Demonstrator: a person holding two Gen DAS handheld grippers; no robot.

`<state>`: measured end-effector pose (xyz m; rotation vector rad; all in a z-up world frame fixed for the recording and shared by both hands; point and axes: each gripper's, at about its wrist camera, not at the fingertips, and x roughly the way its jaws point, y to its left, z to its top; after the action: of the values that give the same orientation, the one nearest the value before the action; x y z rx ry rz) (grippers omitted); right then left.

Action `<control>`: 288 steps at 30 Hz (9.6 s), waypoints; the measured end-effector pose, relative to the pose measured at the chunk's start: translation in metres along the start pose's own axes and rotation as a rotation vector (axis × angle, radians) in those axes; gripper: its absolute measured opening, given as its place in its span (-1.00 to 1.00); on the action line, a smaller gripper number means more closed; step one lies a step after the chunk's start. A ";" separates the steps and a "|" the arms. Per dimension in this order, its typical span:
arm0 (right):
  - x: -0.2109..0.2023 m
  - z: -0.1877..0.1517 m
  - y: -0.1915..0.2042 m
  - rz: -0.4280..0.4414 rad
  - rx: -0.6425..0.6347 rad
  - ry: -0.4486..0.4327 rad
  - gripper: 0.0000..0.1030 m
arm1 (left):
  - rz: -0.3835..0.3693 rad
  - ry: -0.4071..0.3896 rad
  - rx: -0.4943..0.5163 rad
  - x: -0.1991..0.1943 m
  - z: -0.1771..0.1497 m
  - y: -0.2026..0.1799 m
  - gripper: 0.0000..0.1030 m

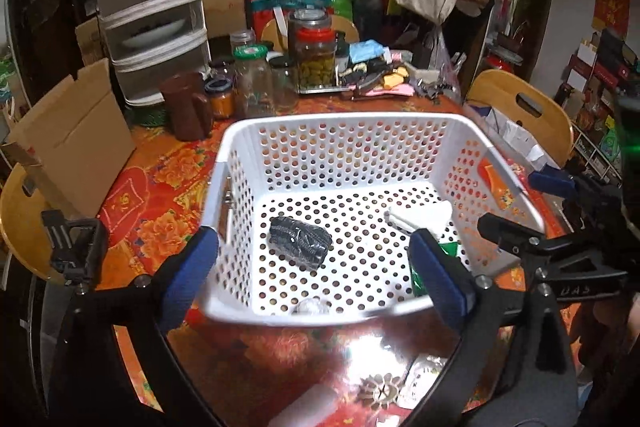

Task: Organize soft objects
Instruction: 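Release the towel from the right tool while the left tool drops the roll in the basket, then reach the right tool toward the cartoon snack packet while the left tool approaches the white roll, then grasp the cartoon snack packet with the right tool while the left tool grasps the white roll, then carry the snack packet with the right tool while the left tool carries the roll into the basket, then open the right tool over the basket while the left tool releases the white roll, then move both tools back from the basket toward the remaining items, then grasp the white ribbed ball with the right tool while the left tool grasps the clear bag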

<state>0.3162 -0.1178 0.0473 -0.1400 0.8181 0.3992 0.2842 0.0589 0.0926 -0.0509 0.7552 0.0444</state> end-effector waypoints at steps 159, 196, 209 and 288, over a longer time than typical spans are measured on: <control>-0.060 -0.013 0.008 0.004 -0.097 -0.114 -0.82 | 0.045 -0.016 -0.070 -0.030 0.012 0.019 -0.42; 0.045 -0.002 0.014 0.017 -0.067 0.102 -0.47 | 0.031 0.152 -0.030 0.082 -0.003 -0.002 0.29; 0.009 -0.003 0.006 0.025 -0.035 0.017 0.69 | 0.043 0.034 -0.011 0.030 -0.001 -0.005 0.85; 0.016 -0.155 0.126 0.239 -0.111 0.047 0.30 | 0.014 0.112 -0.149 0.011 -0.223 0.063 -0.38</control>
<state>0.1703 -0.0403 -0.0657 -0.1558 0.8620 0.6688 0.1363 0.1079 -0.0793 -0.1915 0.8632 0.1118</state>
